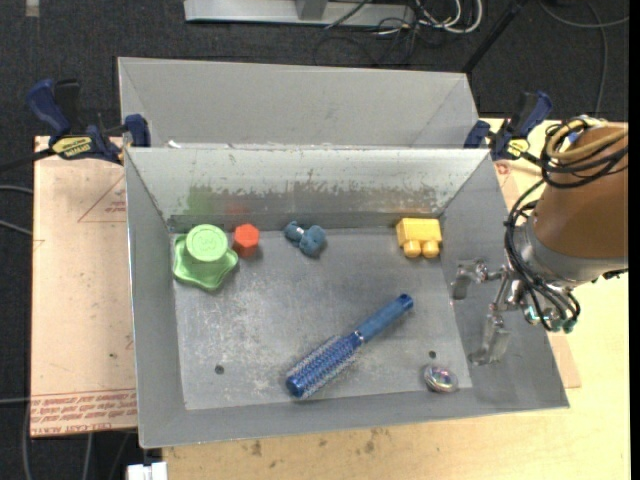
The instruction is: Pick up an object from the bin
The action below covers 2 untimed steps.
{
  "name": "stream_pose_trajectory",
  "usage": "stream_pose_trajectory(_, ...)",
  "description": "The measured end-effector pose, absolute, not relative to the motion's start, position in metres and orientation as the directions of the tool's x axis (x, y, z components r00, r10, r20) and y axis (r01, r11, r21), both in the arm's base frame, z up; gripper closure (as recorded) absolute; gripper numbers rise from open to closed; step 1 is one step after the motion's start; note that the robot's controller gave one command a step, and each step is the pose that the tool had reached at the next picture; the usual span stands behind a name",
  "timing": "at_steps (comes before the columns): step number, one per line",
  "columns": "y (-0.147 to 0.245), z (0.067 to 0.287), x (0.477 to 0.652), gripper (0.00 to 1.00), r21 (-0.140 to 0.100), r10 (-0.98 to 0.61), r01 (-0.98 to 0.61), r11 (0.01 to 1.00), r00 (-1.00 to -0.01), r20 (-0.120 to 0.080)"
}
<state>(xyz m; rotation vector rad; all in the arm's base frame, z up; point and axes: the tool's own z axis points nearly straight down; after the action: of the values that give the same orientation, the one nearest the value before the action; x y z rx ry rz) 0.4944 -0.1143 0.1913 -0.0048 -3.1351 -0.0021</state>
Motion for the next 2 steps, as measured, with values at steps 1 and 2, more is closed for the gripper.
stream_pose_trajectory(1,-0.039,0.070,0.491,0.00,-0.001,-0.097,-0.097,0.995,-0.995,-0.012)
stream_pose_trajectory(2,0.036,0.072,0.530,0.00,0.000,-0.265,-0.265,0.964,-0.964,-0.010)
